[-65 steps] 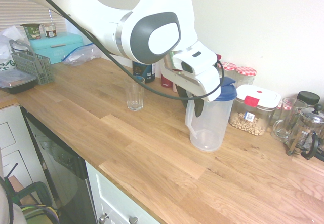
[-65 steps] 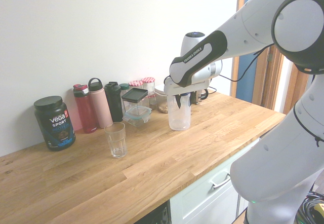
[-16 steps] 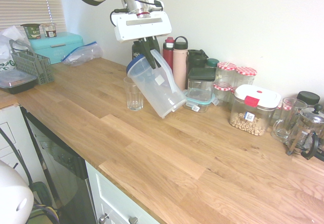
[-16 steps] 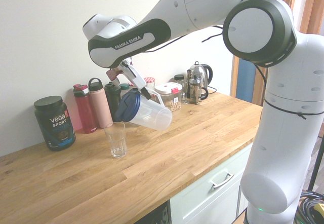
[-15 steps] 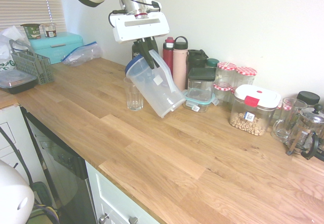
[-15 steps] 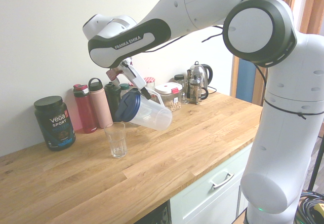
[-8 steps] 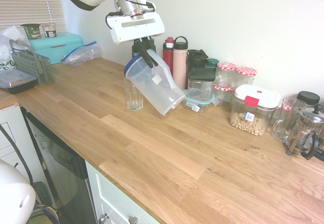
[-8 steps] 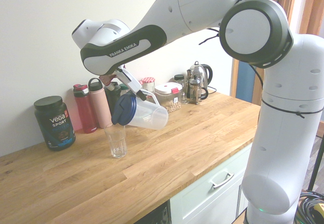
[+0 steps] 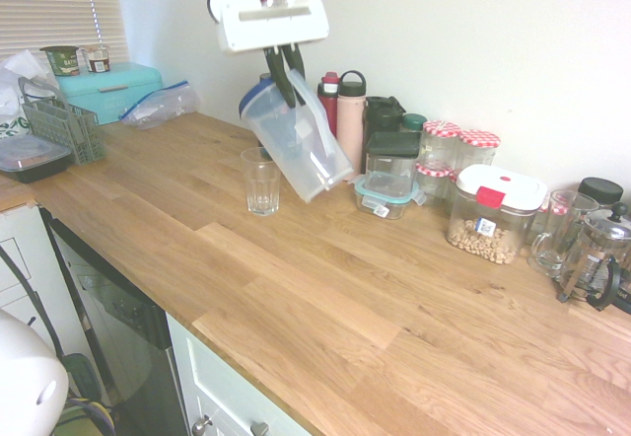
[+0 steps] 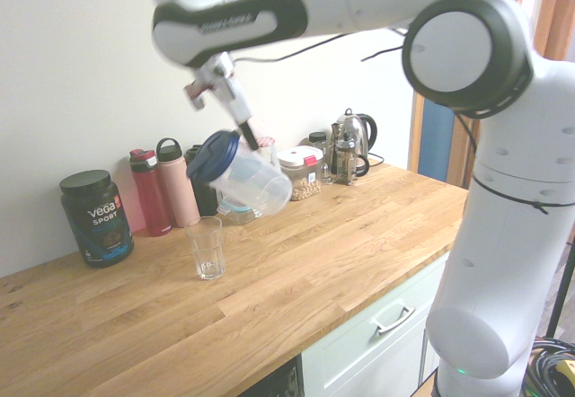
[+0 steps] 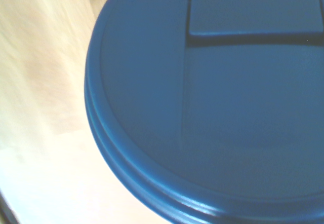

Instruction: Pour me some water

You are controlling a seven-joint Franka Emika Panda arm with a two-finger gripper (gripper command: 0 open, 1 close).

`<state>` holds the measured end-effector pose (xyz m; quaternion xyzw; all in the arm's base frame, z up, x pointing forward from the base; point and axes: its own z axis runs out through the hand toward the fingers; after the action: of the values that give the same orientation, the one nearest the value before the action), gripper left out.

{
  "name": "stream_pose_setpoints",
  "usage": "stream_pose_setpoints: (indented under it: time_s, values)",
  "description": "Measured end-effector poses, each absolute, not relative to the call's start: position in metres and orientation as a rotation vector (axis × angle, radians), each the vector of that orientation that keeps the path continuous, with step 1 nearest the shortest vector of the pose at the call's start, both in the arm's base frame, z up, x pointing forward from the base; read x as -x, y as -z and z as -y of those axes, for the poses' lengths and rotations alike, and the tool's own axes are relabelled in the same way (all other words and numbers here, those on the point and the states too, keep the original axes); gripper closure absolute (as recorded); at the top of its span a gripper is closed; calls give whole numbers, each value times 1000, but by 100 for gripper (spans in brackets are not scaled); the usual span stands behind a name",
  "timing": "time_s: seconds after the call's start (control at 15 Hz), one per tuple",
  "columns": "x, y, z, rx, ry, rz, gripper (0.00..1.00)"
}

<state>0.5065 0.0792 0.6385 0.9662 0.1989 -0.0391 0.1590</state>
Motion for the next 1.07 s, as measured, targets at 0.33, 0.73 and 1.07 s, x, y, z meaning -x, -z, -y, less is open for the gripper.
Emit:
stream_pose_setpoints:
  time_s: [0.33,0.73,1.07]
  values:
    - [-470,-686,11,-3063,-26,-294,100]
    - [-450,-604,112,-3204,-135,186,100]
    - [-391,-572,178,-3228,-330,583,100]
